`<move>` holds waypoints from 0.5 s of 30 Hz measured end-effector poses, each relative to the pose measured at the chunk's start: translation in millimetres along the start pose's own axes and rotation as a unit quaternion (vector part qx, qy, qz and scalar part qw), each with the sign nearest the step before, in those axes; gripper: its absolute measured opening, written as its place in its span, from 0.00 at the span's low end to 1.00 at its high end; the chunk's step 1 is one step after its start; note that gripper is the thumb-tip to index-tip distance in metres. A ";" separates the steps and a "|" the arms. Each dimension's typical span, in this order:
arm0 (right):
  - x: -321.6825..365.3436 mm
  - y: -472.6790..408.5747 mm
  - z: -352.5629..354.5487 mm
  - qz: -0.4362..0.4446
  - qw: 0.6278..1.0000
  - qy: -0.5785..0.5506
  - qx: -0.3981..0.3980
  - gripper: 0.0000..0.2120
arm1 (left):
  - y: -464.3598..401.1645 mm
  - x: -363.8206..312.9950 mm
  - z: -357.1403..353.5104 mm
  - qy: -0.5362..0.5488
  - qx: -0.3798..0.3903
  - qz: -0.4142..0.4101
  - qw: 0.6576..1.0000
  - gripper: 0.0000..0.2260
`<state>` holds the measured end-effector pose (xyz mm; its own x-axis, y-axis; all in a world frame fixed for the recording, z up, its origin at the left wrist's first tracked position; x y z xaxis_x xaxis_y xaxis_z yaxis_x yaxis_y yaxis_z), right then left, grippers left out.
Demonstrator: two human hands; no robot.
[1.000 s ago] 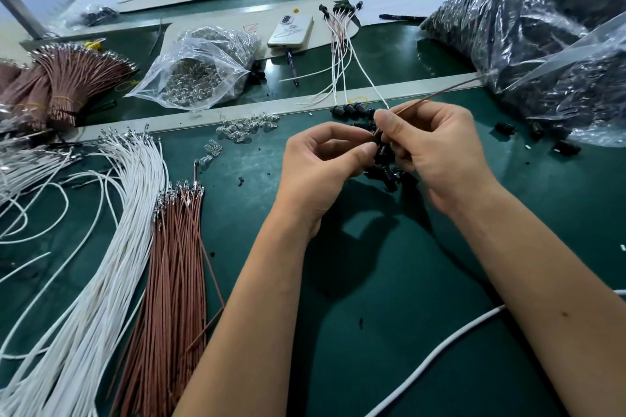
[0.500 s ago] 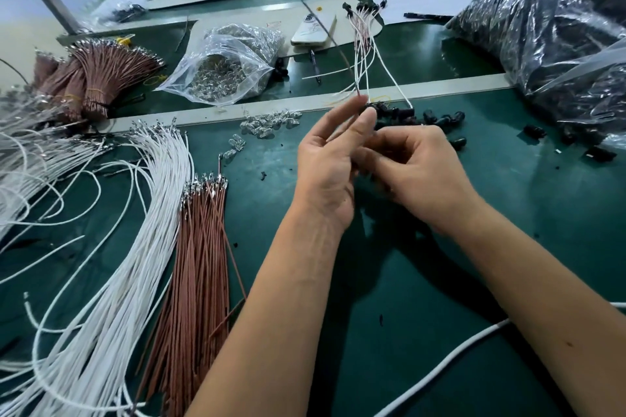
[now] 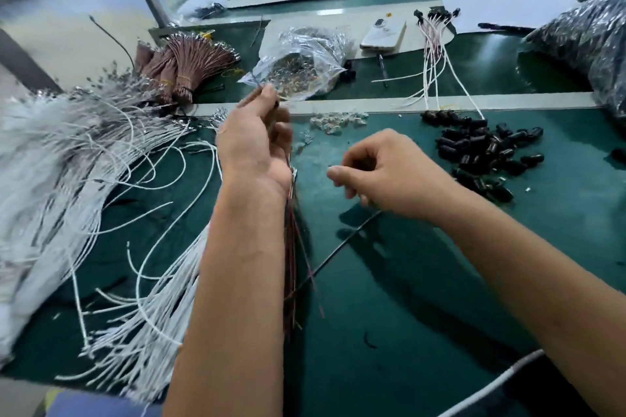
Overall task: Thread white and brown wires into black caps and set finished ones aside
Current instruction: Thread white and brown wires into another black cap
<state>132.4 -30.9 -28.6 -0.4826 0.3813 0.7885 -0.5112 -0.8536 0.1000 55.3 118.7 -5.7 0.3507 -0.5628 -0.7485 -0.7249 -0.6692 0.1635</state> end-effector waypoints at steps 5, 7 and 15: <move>72.5 -66.2 -47.4 -0.025 0.993 0.108 -0.031 0.16 | 9.1 -41.7 62.5 -0.041 -0.138 -0.070 0.987 0.05; 93.0 -77.4 -74.8 -0.039 0.986 0.163 -0.018 0.19 | 12.8 -50.7 79.8 -0.058 -0.185 -0.092 0.977 0.06; 102.2 -99.8 -105.4 -0.087 0.982 0.156 0.063 0.14 | 17.3 -72.1 101.4 -0.090 -0.204 -0.120 0.967 0.05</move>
<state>59.2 130.7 -21.9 -0.6004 0.5989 0.5299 -0.5231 -0.7953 0.3063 -42.7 196.9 -14.1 0.3446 -0.2993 -0.8898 -0.3281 -0.9264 0.1845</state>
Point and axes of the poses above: each hand's wrist, its own y-axis away from the middle knuckle, its own z-axis out of the back of the hand, x = y × z, the point moved 6 cm from there along -y, towards the middle knuckle, and after that the axes turned 10 degrees about x, right-handed, at the moved point
